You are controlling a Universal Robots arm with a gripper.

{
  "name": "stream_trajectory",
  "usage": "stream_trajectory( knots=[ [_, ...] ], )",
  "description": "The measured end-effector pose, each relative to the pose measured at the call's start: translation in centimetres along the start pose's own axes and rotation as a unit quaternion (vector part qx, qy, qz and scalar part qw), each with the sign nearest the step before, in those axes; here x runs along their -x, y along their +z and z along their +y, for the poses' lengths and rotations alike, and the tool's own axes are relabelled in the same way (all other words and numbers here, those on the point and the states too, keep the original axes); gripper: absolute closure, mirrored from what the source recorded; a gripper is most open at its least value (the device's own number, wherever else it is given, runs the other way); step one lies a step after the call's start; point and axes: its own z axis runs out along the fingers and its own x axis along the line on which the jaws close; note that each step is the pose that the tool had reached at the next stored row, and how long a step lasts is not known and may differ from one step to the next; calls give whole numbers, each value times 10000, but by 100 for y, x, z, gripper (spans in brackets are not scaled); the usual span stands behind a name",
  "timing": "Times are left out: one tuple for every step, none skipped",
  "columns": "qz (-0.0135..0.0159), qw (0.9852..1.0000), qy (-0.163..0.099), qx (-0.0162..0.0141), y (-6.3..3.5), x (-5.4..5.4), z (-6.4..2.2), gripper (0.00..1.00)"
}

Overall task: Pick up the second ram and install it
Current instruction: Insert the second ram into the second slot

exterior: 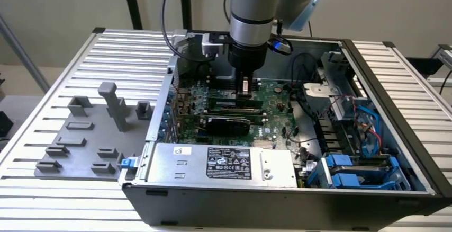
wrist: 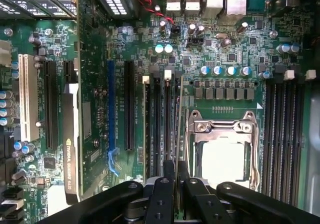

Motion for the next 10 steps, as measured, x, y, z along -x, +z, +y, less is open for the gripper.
stream_trajectory(
  knots=[
    [-1, 10000, 0, 2, 7, -10, 0, 86],
    [-1, 10000, 0, 5, 12, -22, -1, 86],
    [-1, 10000, 0, 9, 17, -34, -2, 86],
    [-1, 10000, 0, 14, 20, -44, -3, 86],
    [-2, 10000, -1, 18, 23, -53, -6, 86],
    [-3, 10000, 0, 20, 26, -60, -10, 86],
    [-5, 10000, 0, 21, 27, -63, -17, 86],
    [-6, 10000, 0, 23, 28, -66, -26, 86],
    [-8, 10000, 0, 24, 29, -69, -34, 86],
    [-8, 10000, 0, 27, 29, -73, -40, 86]
  ],
)
